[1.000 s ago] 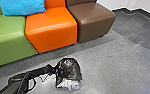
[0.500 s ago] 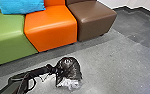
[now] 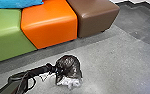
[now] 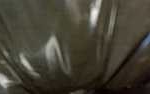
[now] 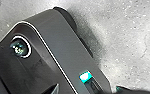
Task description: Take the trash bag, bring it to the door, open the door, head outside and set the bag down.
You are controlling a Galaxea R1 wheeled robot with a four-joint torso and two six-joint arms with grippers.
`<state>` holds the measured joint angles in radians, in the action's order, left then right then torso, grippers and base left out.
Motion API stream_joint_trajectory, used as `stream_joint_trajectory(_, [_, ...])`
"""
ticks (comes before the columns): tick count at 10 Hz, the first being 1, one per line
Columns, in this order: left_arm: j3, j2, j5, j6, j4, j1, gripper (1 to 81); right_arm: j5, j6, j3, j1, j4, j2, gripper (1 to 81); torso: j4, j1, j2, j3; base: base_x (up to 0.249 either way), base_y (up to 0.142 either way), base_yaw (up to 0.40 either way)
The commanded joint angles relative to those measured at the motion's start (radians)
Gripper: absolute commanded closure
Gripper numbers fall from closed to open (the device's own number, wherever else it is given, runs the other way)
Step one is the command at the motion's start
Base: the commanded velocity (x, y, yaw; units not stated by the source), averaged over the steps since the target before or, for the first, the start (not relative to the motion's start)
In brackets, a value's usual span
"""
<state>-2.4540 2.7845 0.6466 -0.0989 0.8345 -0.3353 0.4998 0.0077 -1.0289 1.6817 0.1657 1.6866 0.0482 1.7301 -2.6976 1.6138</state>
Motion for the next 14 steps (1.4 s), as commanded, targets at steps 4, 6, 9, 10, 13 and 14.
stream_joint_trajectory(4, [-0.063, 0.057, -0.088, -0.004, -0.028, 0.023, 1.0, -0.083, 0.0, 0.021, 0.004, -0.02, -0.048, 1.0, 0.0, 0.0, 0.0, 0.0, 0.0, 0.0, 0.0])
stream_joint_trajectory(6, [-0.069, 0.061, -0.088, -0.005, -0.026, 0.018, 1.0, -0.083, 0.0, 0.015, 0.004, -0.02, -0.042, 1.0, 0.0, 0.0, 0.0, 0.0, 0.0, 0.0, 0.0])
stream_joint_trajectory(9, [-0.069, 0.058, -0.087, -0.005, -0.028, 0.018, 1.0, -0.083, 0.0, 0.007, 0.004, -0.019, -0.039, 1.0, 0.0, 0.0, 0.0, 0.0, 0.0, 0.0, 0.0])
stream_joint_trajectory(10, [-0.069, 0.058, -0.085, -0.005, -0.028, 0.018, 1.0, -0.083, 0.0, 0.006, 0.004, -0.02, -0.039, 1.0, 0.0, 0.0, 0.0, 0.0, 0.0, 0.0, 0.0])
stream_joint_trajectory(13, [-0.068, 0.057, -0.087, -0.005, -0.025, 0.018, 1.0, -0.082, 0.0, 0.006, 0.005, -0.02, -0.039, 1.0, 0.0, 0.0, 0.0, 0.0, 0.0, 0.0, 0.0])
stream_joint_trajectory(14, [-0.069, 0.057, -0.085, -0.007, -0.026, 0.018, 1.0, -0.081, 0.0, 0.006, 0.005, -0.02, -0.037, 1.0, 0.0, 0.0, 0.0, 0.0, 0.0, 0.0, 0.0])
